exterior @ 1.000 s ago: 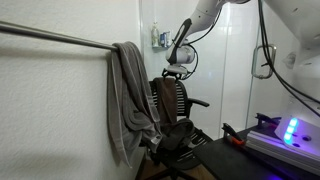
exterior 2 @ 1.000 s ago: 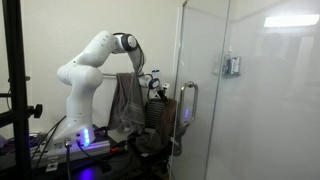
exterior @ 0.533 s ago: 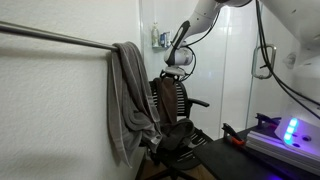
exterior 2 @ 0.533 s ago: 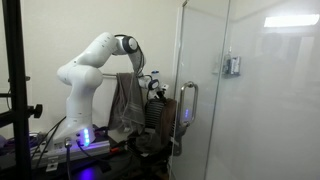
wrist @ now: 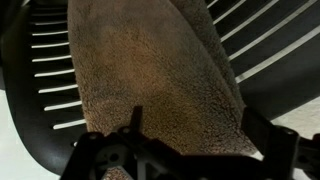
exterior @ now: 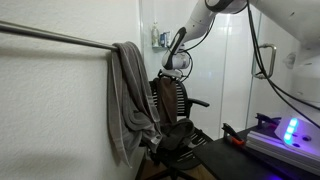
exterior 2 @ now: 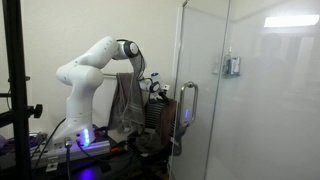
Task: Move the gray towel from the backrest of the black chair to the seat of the chair
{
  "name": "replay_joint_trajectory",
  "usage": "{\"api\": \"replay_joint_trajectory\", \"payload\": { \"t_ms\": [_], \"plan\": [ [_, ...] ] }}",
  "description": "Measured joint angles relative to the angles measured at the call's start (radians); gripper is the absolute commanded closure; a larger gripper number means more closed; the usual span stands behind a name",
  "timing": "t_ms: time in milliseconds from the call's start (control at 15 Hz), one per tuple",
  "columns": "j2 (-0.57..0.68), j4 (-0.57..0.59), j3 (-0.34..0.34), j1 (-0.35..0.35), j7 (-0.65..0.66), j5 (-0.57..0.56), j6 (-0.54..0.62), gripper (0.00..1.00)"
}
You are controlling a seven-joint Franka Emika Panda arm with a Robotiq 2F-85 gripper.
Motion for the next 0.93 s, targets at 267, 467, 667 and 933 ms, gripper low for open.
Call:
{"api": "replay_joint_trajectory", "payload": {
  "t_ms": [267, 467, 667, 933],
  "plan": [
    [0.075, 0.058, -0.068, 0.036, 0.049, 0.002, 0.014, 0.48],
    [0.113, 0.094, -0.080, 0.042, 0.084, 0.004, 0.013, 0.68],
    [0.130, 0.119, -0.081, 0.043, 0.091, 0.020, 0.011, 0.89],
    [0.141, 0.142, -0.081, 0.043, 0.120, 0.021, 0.010, 1.00]
  ]
}}
